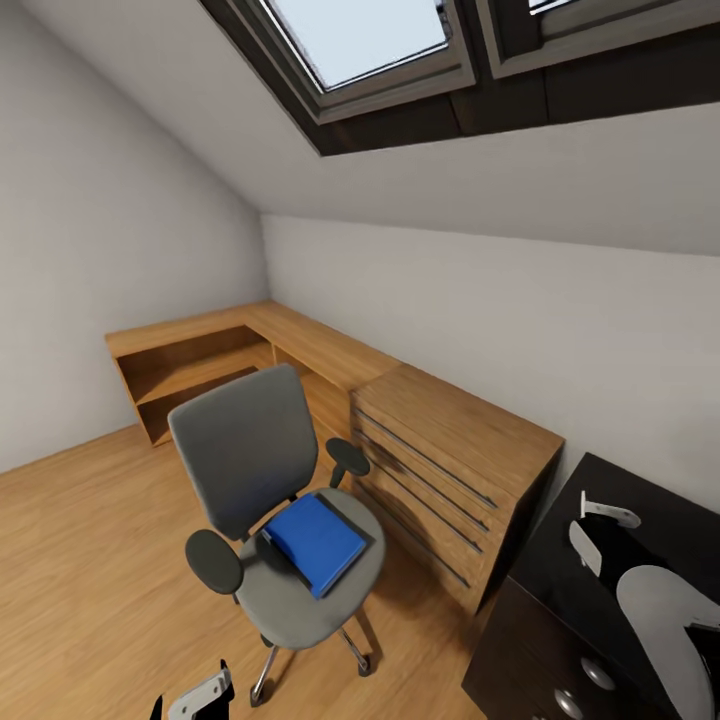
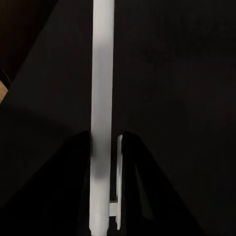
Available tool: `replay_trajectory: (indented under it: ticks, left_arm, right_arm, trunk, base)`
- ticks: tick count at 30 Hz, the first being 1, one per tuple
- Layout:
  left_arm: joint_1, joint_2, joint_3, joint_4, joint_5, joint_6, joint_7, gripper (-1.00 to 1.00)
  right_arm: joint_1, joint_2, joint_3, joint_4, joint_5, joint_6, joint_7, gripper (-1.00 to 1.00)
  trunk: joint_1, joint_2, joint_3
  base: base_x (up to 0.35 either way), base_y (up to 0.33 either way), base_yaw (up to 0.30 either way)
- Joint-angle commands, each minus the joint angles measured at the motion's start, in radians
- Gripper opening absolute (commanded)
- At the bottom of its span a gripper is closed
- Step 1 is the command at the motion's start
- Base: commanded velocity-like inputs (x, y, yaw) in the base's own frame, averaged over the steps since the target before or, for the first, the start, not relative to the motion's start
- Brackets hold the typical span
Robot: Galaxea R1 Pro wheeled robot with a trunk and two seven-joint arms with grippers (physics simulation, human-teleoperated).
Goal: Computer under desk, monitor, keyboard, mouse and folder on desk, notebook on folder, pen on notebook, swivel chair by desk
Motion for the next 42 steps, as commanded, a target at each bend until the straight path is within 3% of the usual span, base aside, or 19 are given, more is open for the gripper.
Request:
replay_trajectory:
  ticks: [1,7,15,42]
  left_arm:
    - [-0.001,0.000,-0.008,-0.001,0.001,0.000,0.011,1.00]
    - [-0.001,0.001,-0.007,-0.001,0.001,0.009,0.013,1.00]
    - [-0.001,0.002,-0.006,-0.001,0.001,0.090,0.016,1.00]
    - [-0.001,0.002,-0.005,-0.001,0.001,0.098,0.020,1.00]
  right_arm:
    - [0.000,0.001,0.001,-0.002,-0.006,0.004,-0.004,-1.00]
    - [0.000,0.003,0.001,0.000,-0.005,0.004,-0.003,-1.00]
    - [0.000,0.005,0.003,0.000,-0.001,0.004,-0.003,-1.00]
    - [0.000,0.005,0.008,0.001,0.000,0.004,-0.003,-1.00]
  trunk:
    - [0.004,-0.008,-0.005]
    - [0.027,-0.050,-0.023]
    - [0.058,-0.106,-0.048]
    - [0.161,-0.295,-0.133]
  base:
    - [0.000,0.000,0.000]
    - [0.000,0.000,0.000]
    - [0.000,0.000,0.000]
    - [0.000,0.000,0.000]
